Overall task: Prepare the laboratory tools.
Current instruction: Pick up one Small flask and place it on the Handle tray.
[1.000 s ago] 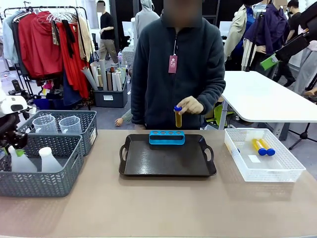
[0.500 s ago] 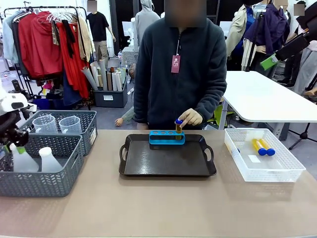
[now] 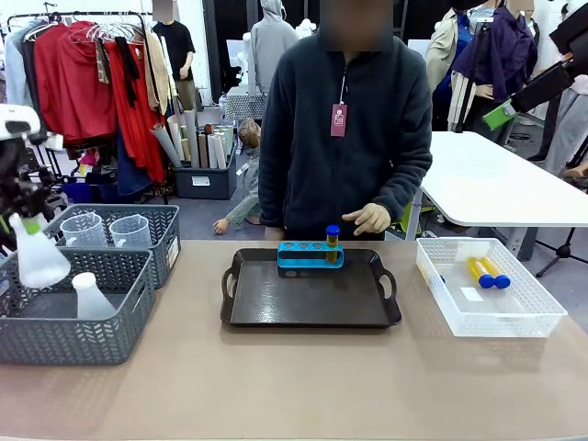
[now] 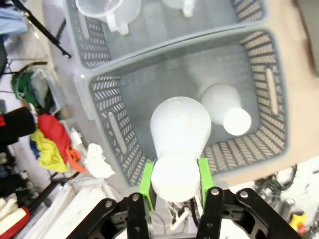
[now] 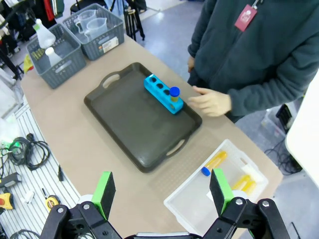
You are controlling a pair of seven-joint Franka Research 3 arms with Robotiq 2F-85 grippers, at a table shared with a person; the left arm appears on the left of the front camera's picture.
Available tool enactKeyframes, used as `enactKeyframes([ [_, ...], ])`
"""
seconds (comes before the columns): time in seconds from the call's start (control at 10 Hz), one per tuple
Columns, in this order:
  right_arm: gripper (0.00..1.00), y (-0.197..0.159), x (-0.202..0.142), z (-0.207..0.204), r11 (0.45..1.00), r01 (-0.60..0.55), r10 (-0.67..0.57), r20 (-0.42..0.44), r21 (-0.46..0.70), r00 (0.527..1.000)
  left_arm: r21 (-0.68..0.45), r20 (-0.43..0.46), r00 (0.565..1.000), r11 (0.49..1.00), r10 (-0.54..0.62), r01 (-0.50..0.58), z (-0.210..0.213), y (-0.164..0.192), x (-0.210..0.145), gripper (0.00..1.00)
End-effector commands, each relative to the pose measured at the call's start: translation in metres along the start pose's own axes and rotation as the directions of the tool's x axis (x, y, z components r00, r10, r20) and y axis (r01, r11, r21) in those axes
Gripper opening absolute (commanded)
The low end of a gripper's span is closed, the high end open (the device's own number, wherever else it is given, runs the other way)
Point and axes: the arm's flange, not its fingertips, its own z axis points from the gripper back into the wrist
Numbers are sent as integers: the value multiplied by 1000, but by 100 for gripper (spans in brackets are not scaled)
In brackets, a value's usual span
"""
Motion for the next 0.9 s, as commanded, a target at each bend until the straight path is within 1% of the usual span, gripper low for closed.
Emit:
enactKeyframes([
  [0.0,100,0,1,1,1000,-6,6,8,10,1000,-19,13,999,999,-36,36,47,-10,21,0],
  [0.1,100,0,1,1,1000,-6,6,8,10,1000,-71,8,999,997,-31,31,72,-16,29,0],
  [0.2,100,0,1,1,1000,-6,6,8,10,1000,-62,32,997,995,-76,78,97,-24,35,0],
  [0.4,100,0,1,1,1000,-6,6,8,10,1000,-91,84,983,981,-164,172,142,-42,39,0],
  [0.5,100,0,1,1,1000,-6,6,8,10,1000,-79,106,976,977,-188,197,156,-45,39,0],
  [0.6,100,0,1,1,1000,-6,6,8,10,1000,-92,123,968,969,-218,229,160,-44,39,0],
  [0.7,100,0,1,1,1000,-6,6,8,10,1000,-64,94,984,986,-150,156,148,-52,35,0],
  [0.8,100,0,1,1,1000,-6,6,8,10,1000,-64,94,984,986,-150,156,148,-52,35,0],
])
